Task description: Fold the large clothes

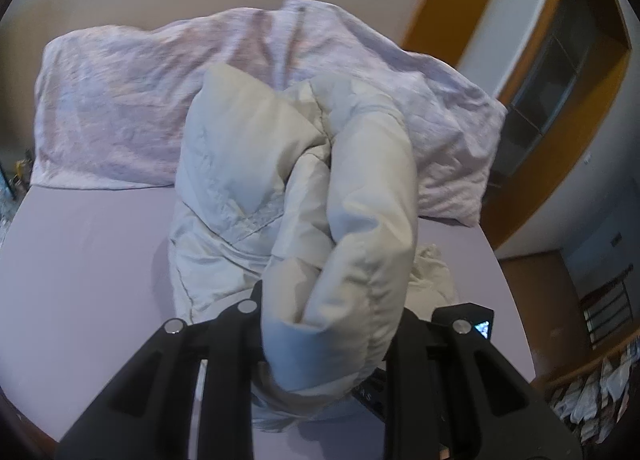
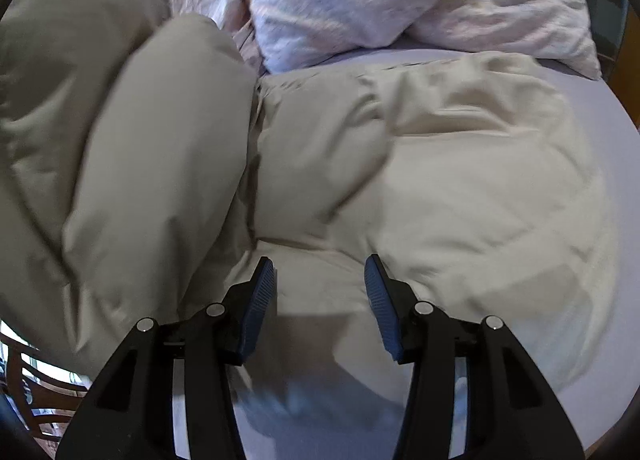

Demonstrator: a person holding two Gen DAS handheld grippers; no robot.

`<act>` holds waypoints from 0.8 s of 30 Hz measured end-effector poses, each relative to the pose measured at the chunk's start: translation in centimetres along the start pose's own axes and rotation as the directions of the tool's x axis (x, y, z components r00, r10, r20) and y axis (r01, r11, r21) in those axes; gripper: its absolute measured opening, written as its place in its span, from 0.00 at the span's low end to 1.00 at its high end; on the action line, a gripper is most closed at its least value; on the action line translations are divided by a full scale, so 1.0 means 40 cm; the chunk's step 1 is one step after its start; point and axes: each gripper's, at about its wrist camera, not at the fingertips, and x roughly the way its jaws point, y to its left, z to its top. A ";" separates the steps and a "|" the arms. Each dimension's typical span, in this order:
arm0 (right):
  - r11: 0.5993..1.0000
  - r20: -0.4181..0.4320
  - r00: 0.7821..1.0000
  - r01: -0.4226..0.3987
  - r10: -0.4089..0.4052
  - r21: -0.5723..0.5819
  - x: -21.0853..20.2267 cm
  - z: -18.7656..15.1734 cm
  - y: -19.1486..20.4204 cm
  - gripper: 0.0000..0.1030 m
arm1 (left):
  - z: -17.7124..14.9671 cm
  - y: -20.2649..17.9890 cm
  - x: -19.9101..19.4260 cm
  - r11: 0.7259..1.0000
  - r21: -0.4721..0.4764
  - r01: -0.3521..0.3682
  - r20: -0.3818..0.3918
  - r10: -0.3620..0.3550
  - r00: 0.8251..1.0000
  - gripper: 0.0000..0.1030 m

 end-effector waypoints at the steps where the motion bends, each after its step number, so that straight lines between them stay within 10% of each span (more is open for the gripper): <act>1: 1.000 0.006 1.000 0.000 0.000 0.002 -0.010 -0.005 -0.010 0.49 | -0.003 -0.024 0.008 1.000 0.016 0.010 -0.006 -0.010 1.000 0.22; 24: 0.981 0.093 0.979 0.173 -0.181 0.087 -0.142 -0.134 -0.250 0.49 | -0.141 -0.377 0.207 0.953 0.249 0.176 -0.241 -0.115 0.964 0.28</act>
